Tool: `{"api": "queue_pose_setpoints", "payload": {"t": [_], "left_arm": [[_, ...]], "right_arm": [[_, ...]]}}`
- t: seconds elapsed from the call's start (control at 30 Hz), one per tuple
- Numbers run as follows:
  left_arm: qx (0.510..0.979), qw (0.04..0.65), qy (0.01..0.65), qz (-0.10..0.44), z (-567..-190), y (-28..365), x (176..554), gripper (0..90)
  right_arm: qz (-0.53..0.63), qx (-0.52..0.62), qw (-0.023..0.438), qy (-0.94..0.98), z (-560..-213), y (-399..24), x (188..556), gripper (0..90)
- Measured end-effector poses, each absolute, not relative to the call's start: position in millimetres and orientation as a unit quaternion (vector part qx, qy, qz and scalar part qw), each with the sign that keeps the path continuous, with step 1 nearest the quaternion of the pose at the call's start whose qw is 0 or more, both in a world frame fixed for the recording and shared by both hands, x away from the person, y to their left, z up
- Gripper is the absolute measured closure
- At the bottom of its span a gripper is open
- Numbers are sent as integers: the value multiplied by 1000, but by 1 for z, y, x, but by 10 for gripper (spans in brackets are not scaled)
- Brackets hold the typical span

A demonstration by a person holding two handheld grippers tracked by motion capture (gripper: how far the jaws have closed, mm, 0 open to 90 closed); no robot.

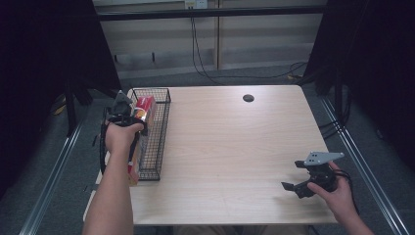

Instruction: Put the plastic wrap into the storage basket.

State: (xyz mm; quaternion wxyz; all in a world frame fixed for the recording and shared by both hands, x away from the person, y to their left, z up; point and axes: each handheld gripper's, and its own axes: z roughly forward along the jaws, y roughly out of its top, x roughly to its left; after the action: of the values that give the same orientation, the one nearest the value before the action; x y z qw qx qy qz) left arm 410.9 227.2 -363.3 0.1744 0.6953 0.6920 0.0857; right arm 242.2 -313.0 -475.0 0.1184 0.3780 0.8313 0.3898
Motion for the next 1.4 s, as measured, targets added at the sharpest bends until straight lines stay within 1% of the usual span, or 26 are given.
{"api": "queue_pose_setpoints", "payload": {"t": [0.4,0.53,0.7,0.87,0.9,1.1,1.4], "left_arm": [[699,172,689,82,-375,231,418,429],[692,174,696,82,-377,229,419,429],[699,168,690,83,-380,230,422,429],[693,174,695,80,-383,228,425,429],[699,171,690,77,-384,228,425,429],[696,174,693,72,-388,226,429,429],[700,165,690,80,-393,227,434,428]], "right_arm": [[390,380,119,830,-475,-313,242,18],[390,381,119,830,-475,-314,242,18],[389,380,120,830,-476,-314,242,18],[387,378,120,833,-476,-314,243,18],[386,379,119,832,-476,-314,242,18],[389,380,121,831,-476,-316,243,18],[388,381,122,831,-476,-316,243,18]]}}
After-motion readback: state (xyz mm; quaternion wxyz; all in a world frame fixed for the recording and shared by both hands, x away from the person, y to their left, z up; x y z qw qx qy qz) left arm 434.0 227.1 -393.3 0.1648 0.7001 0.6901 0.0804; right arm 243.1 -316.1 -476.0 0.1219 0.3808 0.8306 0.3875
